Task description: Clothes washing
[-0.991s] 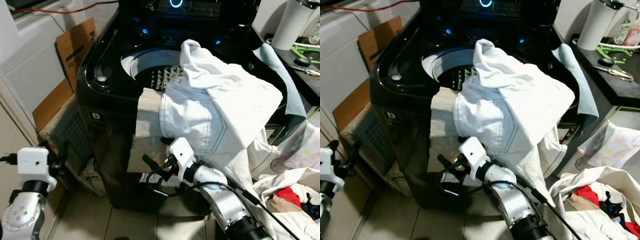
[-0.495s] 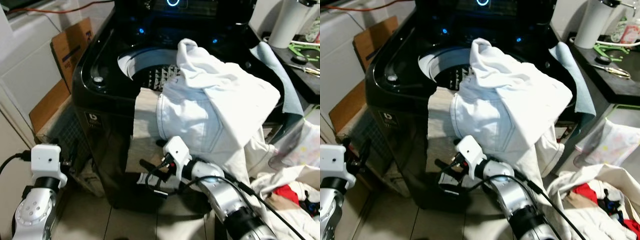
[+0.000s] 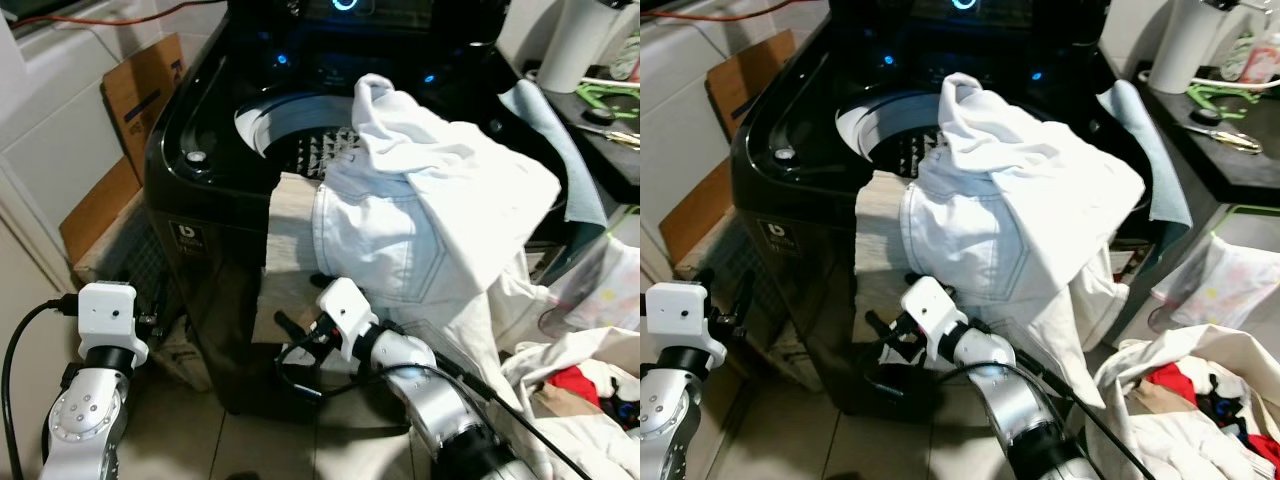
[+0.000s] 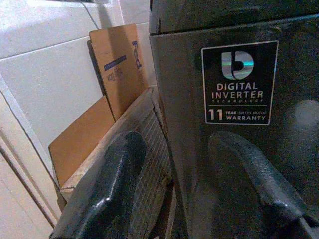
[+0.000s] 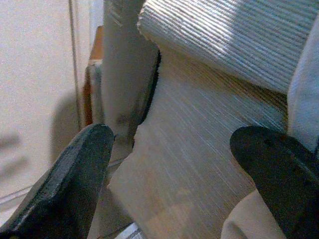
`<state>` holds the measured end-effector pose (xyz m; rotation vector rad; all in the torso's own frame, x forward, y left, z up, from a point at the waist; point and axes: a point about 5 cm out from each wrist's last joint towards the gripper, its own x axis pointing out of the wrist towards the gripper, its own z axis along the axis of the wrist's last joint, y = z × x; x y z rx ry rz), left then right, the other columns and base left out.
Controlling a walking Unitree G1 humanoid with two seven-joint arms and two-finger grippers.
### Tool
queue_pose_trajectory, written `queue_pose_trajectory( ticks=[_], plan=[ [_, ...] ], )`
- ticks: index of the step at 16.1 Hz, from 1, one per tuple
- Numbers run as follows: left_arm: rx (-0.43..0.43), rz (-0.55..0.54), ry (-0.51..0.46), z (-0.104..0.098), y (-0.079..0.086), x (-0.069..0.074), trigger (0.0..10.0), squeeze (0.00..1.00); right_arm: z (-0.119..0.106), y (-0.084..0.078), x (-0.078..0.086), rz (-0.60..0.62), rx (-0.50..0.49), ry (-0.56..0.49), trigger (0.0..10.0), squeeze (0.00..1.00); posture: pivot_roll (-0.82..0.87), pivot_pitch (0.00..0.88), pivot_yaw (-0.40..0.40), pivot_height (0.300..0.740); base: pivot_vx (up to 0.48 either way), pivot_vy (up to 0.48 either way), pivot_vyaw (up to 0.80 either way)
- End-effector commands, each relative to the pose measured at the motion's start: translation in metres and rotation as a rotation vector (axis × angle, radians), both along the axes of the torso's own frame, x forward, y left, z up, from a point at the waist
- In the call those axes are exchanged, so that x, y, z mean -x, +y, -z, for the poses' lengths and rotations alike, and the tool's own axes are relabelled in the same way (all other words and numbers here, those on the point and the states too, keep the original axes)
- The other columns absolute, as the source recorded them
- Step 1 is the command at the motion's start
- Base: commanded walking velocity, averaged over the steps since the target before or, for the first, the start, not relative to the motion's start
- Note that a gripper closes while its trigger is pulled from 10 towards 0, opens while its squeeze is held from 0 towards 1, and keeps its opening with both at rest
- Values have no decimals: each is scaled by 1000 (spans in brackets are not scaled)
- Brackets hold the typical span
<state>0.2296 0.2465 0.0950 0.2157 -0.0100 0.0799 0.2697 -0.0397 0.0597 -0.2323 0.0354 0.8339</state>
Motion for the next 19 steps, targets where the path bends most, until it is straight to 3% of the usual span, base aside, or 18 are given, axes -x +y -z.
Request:
queue_pose_trajectory(
  ticks=[1, 5, 9, 12, 15, 19],
  plan=[
    [-2, 7, -13, -1, -3, -4, 10000, 0, -23, -16, -14, 131, -54, -128, 10000, 0, 61, 0, -4, 740, 0, 0, 0],
    [-3, 22, -23, -3, -6, -9, 10000, 0, -38, -25, -7, 280, -112, -235, 10000, 0, 58, 0, 3, 740, 0, 0, 0],
    [-7, 20, -27, -3, -7, -9, 10000, 0, -41, -48, 6, 316, -133, -207, 10000, 0, 64, 0, -9, 740, 0, 0, 0],
    [-7, 17, -30, -2, -9, -10, 10000, 0, -40, -78, 19, 366, -95, -188, 10000, 0, 59, 0, -10, 740, 0, 0, 0],
    [-6, 25, -38, -3, -12, -15, 10000, 0, -42, -89, 28, 399, -78, -178, 10000, 0, 48, 0, 0, 740, 0, 0, 0],
    [0, 40, -48, -4, -16, -22, 10000, 0, -55, -107, 21, 487, -74, -221, 10000, 0, 40, 0, 12, 740, 0, 0, 0]
  ],
)
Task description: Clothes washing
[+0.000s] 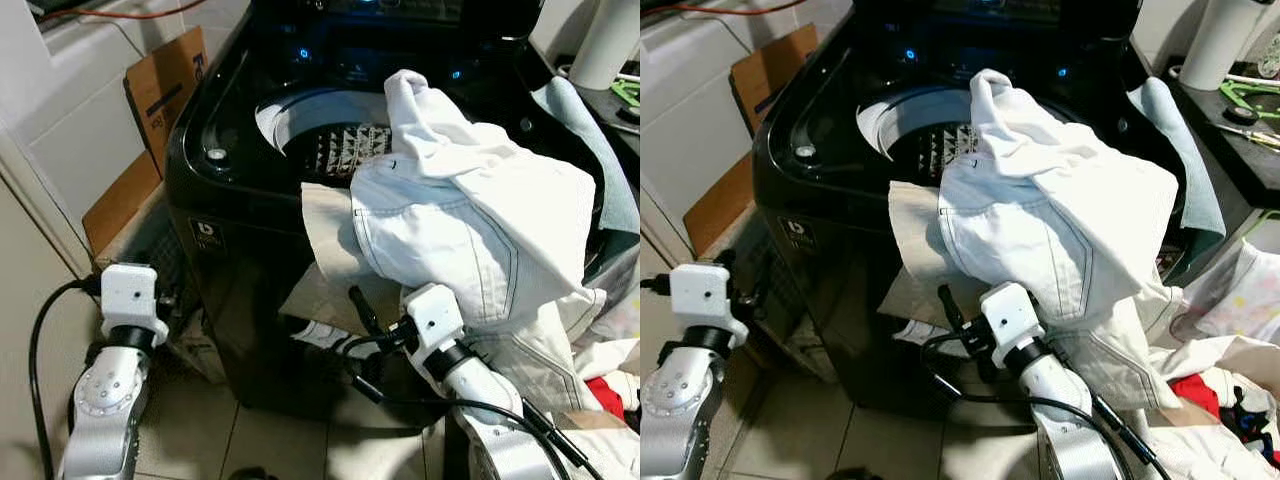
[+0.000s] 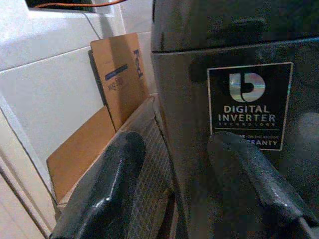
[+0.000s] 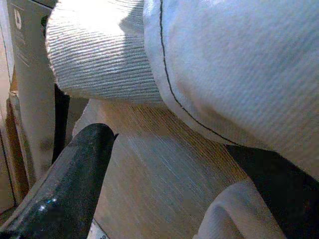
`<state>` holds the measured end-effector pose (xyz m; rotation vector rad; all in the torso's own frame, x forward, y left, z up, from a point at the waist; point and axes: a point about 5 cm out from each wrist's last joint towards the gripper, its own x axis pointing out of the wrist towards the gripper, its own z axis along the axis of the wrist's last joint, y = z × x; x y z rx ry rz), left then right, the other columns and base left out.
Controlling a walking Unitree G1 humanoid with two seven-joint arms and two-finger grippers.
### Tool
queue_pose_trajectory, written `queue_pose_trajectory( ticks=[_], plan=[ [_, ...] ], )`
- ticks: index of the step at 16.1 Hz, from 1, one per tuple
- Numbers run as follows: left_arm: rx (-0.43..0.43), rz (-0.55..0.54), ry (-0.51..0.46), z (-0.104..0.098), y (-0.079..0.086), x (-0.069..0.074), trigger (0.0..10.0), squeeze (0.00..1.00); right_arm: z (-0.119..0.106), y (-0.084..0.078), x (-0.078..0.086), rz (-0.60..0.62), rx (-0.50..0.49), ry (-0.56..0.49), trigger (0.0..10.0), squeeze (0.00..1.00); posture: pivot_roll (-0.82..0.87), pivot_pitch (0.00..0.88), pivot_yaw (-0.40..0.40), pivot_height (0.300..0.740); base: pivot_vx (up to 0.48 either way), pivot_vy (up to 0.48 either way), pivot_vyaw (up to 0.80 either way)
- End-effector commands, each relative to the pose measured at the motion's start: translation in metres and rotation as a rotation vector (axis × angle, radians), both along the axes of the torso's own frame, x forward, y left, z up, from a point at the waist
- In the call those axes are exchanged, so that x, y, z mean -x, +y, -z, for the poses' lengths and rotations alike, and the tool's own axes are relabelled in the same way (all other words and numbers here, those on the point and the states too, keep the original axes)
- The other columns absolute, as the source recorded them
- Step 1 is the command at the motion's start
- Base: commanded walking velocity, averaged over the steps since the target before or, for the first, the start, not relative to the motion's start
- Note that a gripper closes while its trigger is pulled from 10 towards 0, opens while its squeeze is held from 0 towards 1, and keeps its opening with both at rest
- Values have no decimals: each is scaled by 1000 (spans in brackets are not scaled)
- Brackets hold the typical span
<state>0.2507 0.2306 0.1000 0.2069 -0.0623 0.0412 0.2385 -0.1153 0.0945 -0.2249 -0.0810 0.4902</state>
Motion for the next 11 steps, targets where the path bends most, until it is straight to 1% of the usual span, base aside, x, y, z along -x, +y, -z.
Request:
queue_pose_trajectory(
  ticks=[1, 2, 3, 5, 6, 7, 9, 10, 11],
  plan=[
    [-6, -4, -1, 1, 0, -1, 10000, 0, -23, -35, -12, 175, -16, -84, 10000, 0, 39, 0, 13, 740, 0, 0, 0],
    [-4, -2, -2, 1, -1, -1, 10000, 0, -31, -44, -15, 206, -23, -101, 10000, 0, 38, 0, 14, 740, 0, 0, 0],
    [-2, -1, -3, 1, -1, -1, 10000, 0, -48, -50, -23, 242, -31, -144, 10000, 0, 40, 0, 12, 740, 0, 0, 0],
    [4, -3, -5, 2, -2, -1, 10000, 0, -87, -61, -44, 306, -60, -246, 10000, 0, 43, 0, 8, 740, 0, 0, 0],
    [6, -5, -5, 2, -2, -1, 10000, 0, -106, -63, -56, 317, -74, -286, 10000, 0, 45, 0, 6, 740, 0, 0, 0],
    [8, -8, -6, 2, -3, -1, 10000, 0, -118, -64, -64, 320, -71, -314, 10000, 0, 48, 0, 4, 740, 0, 0, 0],
    [16, -18, -8, 3, -4, -1, 10000, 0, -158, -67, -88, 322, -78, -390, 10000, 0, 56, 0, -4, 740, 0, 0, 0],
    [18, -20, -9, 3, -4, 0, 10000, 0, -172, -68, -96, 319, -77, -417, 10000, 0, 61, 0, -9, 740, 0, 0, 0],
    [24, -25, -7, 4, -5, 1, 10000, 0, -194, -72, -113, 331, -57, -443, 10000, 0, 66, 0, -13, 740, 0, 0, 0]
  ],
)
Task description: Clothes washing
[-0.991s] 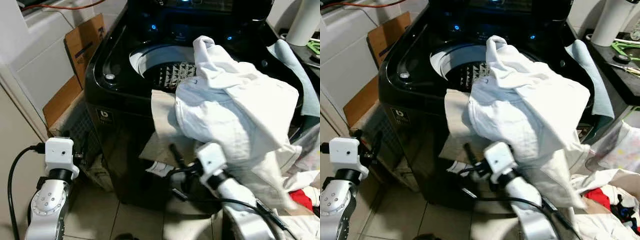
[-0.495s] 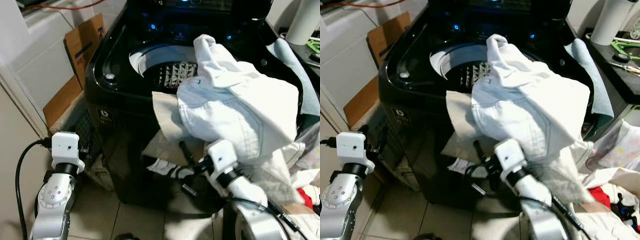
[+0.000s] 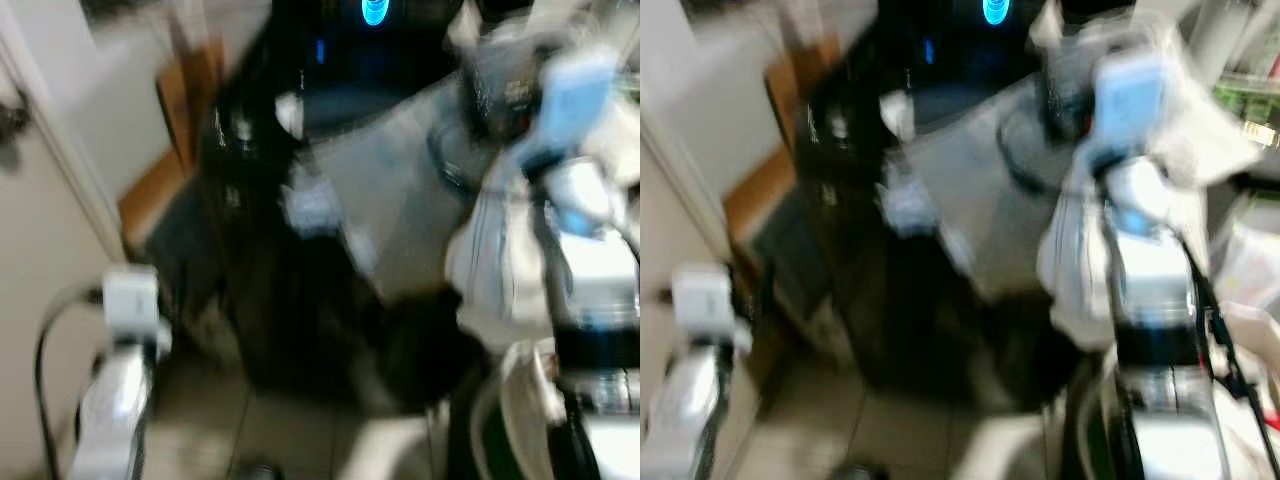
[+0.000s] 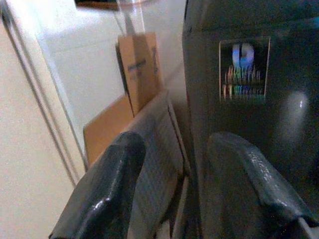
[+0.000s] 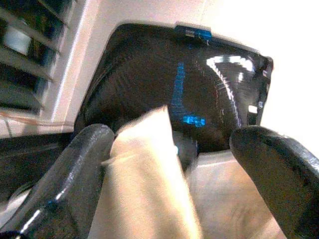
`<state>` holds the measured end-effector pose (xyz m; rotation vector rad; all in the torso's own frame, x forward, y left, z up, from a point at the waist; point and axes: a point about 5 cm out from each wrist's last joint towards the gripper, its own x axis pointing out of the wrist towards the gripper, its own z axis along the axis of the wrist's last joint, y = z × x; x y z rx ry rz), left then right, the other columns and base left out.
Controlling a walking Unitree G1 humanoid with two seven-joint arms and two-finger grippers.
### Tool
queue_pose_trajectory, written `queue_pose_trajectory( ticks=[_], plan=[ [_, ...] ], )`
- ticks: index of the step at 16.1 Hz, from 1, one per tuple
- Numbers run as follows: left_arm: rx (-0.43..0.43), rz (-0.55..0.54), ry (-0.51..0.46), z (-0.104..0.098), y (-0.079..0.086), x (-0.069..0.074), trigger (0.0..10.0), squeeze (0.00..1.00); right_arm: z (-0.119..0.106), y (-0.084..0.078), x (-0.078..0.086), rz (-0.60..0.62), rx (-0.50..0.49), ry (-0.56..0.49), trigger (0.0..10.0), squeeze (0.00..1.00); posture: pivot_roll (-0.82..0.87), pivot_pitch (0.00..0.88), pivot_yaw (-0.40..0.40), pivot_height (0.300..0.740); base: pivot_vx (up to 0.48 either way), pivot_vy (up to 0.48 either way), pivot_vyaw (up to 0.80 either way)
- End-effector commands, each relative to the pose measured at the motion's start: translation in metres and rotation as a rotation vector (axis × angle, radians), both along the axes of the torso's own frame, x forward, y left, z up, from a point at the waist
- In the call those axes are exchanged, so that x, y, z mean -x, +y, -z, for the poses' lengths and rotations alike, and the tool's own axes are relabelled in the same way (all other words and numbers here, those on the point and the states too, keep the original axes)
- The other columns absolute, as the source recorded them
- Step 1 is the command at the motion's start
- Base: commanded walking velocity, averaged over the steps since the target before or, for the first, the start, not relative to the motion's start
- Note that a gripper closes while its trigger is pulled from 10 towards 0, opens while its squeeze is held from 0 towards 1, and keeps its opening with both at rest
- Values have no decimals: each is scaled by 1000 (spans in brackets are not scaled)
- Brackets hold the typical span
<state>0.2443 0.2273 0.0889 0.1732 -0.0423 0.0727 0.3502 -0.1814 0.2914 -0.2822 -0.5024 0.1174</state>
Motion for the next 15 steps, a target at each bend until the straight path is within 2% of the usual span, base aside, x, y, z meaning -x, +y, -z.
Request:
queue_pose_trajectory(
  ticks=[1, 2, 3, 4, 5, 6, 7, 8, 9, 10, 11, 12, 13, 14, 15],
  plan=[
    [-11, 5, -23, -6, -2, -5, 10000, 0, -7, -9, -9, 37, 5, 13, 10000, 0, 67, 0, -14, 740, 0, 0, 0],
    [-9, 4, -22, -6, -3, -5, 10000, 0, -21, -14, -22, 58, 17, 14, 10000, 0, 74, 0, -26, 740, 0, 0, 0],
    [-8, -10, -24, -5, -3, -4, 10000, 0, -26, -11, -33, 46, 41, 30, 10000, 0, 84, 0, -39, 740, 0, 0, 0],
    [-7, -16, -25, -5, -3, -4, 10000, 0, -23, -6, -34, 31, 42, 37, 10000, 0, 91, 0, -45, 740, 0, 0, 0],
    [-5, -26, -25, -5, -2, -1, 10000, 0, -12, 12, -31, -39, 55, 47, 10000, 0, 99, 0, -52, 740, 0, 0, 0],
    [-5, -35, -24, -4, -1, 0, 10000, 0, -4, 39, -21, -146, 72, 14, 10000, 0, 101, 0, -50, 740, 0, 0, 0],
    [-5, -36, -25, -4, -2, 1, 10000, 0, -3, 59, -9, -226, 65, -37, 10000, 0, 100, 0, -47, 740, 0, 0, 0],
    [-6, -35, -30, -6, -3, -1, 10000, 0, -6, 79, 8, -319, 45, -115, 10000, 0, 98, 0, -43, 740, 0, 0, 0],
    [-6, -33, -33, -7, -4, -2, 10000, 0, 1, 88, 25, -391, 28, -113, 10000, 0, 97, 0, -41, 740, 0, 0, 0],
    [-8, -31, -35, -8, -4, -1, 10000, 0, 25, 95, 60, -486, 6, -57, 10000, 0, 81, 0, -30, 740, 0, 0, 0],
    [-10, -30, -33, -8, -3, -1, 10000, 0, 36, 93, 77, -508, 3, -33, 10000, 0, 71, 0, -23, 740, 0, 0, 0],
    [-16, -19, -21, -6, -3, -2, 10000, 0, 50, 83, 94, -500, -13, 52, 10000, 0, 37, 0, 4, 740, 0, 0, 0],
    [-19, -10, -19, -7, -4, -3, 10000, 0, 62, 71, 99, -477, -15, 129, 10000, 0, 24, 0, 12, 740, 0, 0, 0],
    [-20, -1, -18, -7, -7, -6, 10000, 0, 83, 60, 101, -452, -32, 240, 10000, 0, 14, 0, 20, 740, 0, 0, 0],
    [-21, 3, -18, -7, -8, -7, 10000, 0, 93, 58, 103, -440, -38, 277, 10000, 0, 11, 0, 23, 740, 0, 0, 0]
  ],
)
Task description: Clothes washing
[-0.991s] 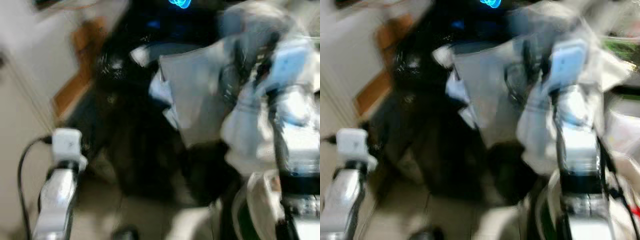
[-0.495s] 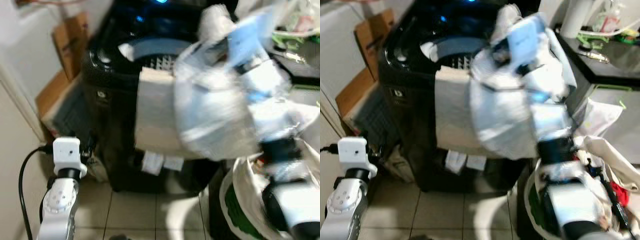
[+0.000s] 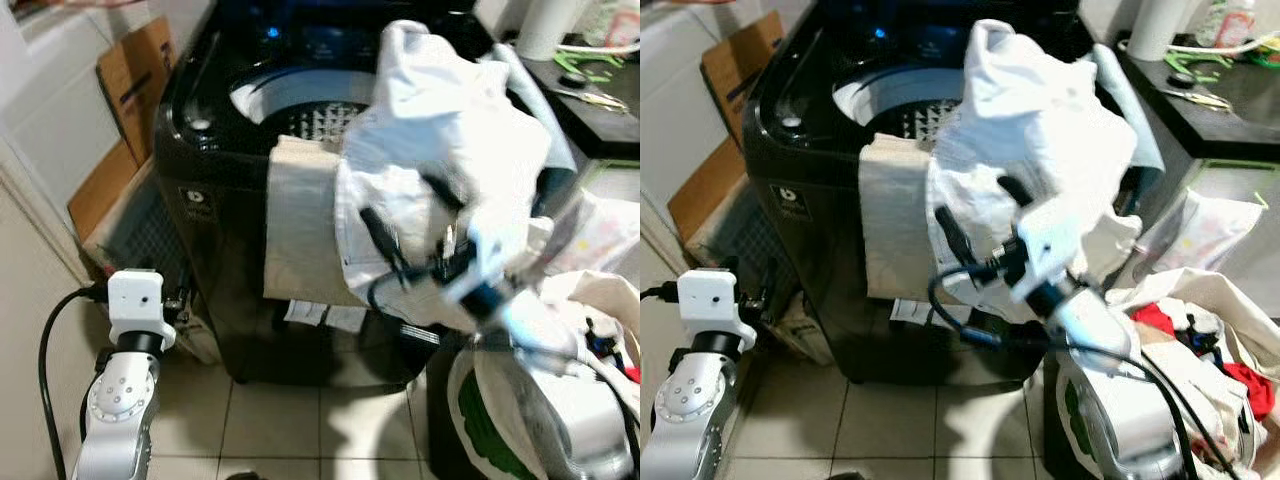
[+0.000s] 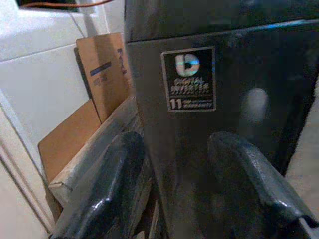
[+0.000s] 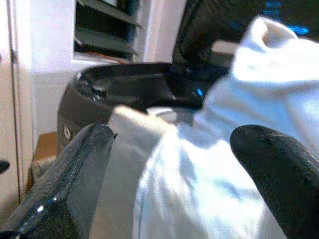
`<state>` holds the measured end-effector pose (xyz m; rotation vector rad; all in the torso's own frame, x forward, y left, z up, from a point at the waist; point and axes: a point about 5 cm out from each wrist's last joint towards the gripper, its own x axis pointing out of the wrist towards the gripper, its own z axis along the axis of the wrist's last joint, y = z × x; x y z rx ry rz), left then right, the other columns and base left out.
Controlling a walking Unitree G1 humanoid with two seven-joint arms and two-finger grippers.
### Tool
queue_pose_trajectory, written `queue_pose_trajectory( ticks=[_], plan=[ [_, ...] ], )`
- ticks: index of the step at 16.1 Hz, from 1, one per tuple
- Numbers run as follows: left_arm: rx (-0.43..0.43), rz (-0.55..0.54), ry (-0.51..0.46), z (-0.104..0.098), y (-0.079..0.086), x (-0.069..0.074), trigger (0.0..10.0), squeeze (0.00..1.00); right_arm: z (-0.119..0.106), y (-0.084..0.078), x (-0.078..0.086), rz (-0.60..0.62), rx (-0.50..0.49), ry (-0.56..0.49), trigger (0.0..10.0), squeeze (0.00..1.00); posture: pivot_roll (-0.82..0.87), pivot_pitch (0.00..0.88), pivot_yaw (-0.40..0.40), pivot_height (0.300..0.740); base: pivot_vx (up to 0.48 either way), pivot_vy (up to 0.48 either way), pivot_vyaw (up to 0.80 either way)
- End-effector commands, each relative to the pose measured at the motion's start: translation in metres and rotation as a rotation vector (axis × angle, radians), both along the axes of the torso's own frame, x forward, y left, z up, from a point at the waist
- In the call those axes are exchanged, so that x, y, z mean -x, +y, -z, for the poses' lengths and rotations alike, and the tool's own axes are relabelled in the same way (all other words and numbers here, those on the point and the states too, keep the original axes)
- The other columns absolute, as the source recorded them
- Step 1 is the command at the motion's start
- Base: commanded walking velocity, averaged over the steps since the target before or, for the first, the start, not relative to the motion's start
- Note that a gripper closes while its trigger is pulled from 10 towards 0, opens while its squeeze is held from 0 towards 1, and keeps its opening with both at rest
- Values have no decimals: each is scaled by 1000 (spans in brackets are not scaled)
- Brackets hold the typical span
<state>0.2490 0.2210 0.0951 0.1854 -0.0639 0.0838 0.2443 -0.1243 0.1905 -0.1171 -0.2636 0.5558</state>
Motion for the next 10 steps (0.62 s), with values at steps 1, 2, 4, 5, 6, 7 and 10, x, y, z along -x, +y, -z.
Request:
queue_pose_trajectory(
  ticks=[1, 2, 4, 5, 6, 7, 10],
  plan=[
    [-12, 16, 2, -2, -2, -3, 10000, 0, 18, -8, 4, 33, 38, 57, 10000, 0, 14, 0, 25, 740, 0, 0, 0],
    [-16, 17, 2, -3, -1, -3, 10000, 0, 41, -20, 11, 85, 47, 154, 10000, 0, 14, 0, 26, 740, 0, 0, 0],
    [-21, 19, 3, -4, 0, -4, 10000, 0, 65, -29, 18, 128, 64, 245, 10000, 0, 17, 0, 34, 740, 0, 0, 0],
    [-25, 23, 2, -5, 0, -5, 10000, 0, 75, -28, 18, 125, 56, 285, 10000, 0, 19, 0, 37, 740, 0, 0, 0],
    [-26, 24, 2, -5, 0, -7, 10000, 0, 79, -26, 16, 123, 42, 302, 10000, 0, 22, 0, 40, 740, 0, 0, 0],
    [-29, 29, 0, -6, 0, -8, 10000, 0, 85, -22, 11, 120, 22, 328, 10000, 0, 25, 0, 44, 740, 0, 0, 0],
    [-31, 36, -2, -7, -1, -9, 10000, 0, 113, -23, 2, 163, -22, 454, 10000, 0, 28, 0, 48, 740, 0, 0, 0]
  ],
)
